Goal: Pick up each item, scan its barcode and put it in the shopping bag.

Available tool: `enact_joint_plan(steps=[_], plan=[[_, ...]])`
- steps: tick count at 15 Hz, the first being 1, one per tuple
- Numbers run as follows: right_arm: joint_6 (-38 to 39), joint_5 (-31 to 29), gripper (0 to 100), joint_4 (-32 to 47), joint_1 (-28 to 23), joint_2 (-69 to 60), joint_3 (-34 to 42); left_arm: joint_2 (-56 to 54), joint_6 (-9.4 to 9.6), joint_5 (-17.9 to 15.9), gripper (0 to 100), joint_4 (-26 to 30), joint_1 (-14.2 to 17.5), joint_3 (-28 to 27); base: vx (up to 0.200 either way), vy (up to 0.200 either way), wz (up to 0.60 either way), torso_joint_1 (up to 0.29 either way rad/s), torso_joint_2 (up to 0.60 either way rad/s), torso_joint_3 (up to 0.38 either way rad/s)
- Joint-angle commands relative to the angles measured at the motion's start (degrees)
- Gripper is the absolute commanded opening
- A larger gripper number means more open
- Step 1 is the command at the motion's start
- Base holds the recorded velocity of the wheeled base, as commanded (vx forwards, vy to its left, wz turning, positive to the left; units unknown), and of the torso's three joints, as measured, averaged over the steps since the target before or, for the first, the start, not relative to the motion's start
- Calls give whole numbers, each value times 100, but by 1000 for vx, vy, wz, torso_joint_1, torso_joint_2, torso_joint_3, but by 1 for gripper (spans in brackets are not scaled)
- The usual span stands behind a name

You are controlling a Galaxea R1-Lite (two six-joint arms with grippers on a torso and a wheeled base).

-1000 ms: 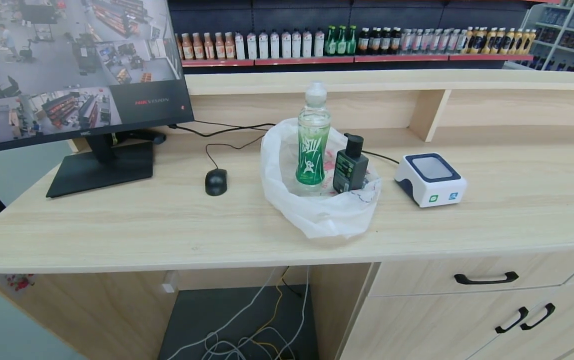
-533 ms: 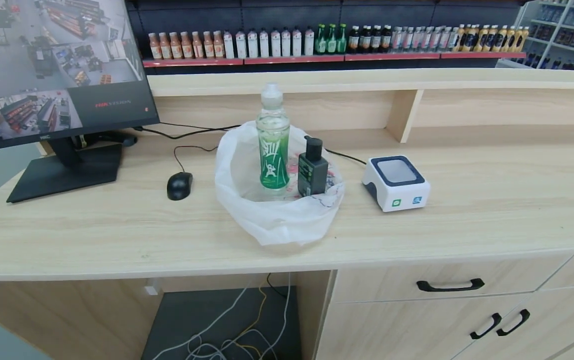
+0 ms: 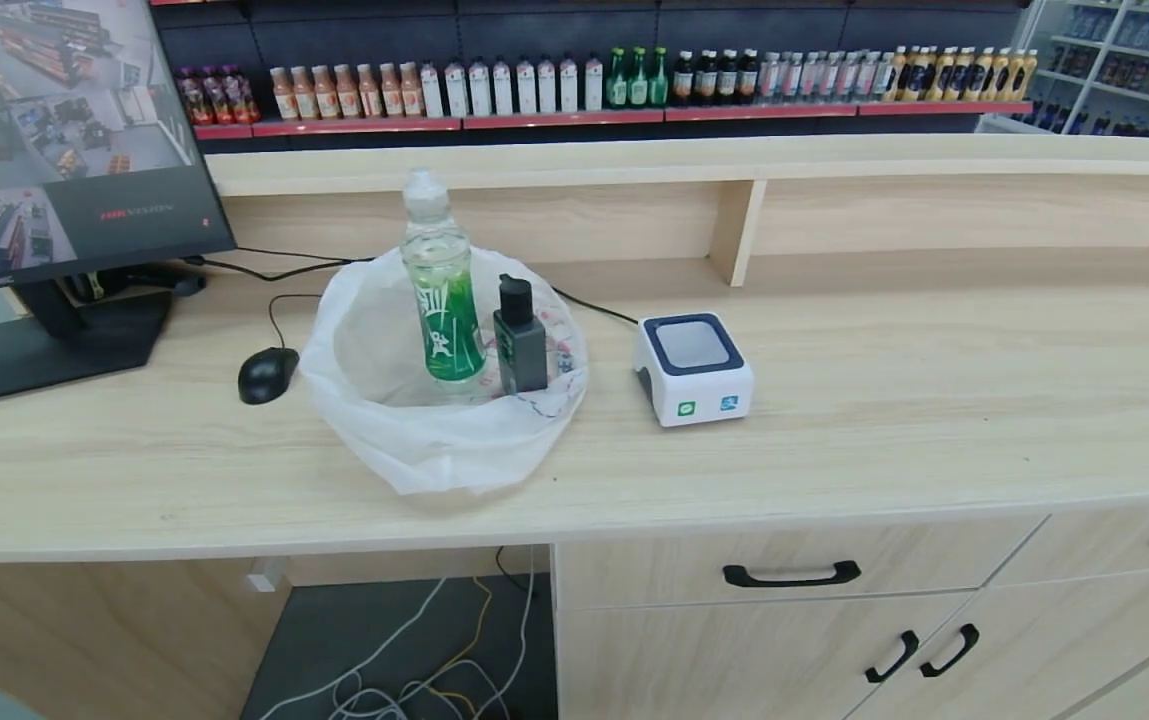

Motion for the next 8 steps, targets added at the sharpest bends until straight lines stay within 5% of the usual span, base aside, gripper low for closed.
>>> enact_joint_plan(steps=[1,6,8], plan=[[-4,4,100,-4,1,10,0,-2,-4,3,100,1,1,0,0,-200,0,2,2,2],[-4,4,100,-4,1,10,0,-2,5,3,100,-7,1,0,0,-200,0,0,2,1],[-4,4,100,-4,1,10,0,-2,14,3,100,-7,1,0,0,0,0,0,0,0]])
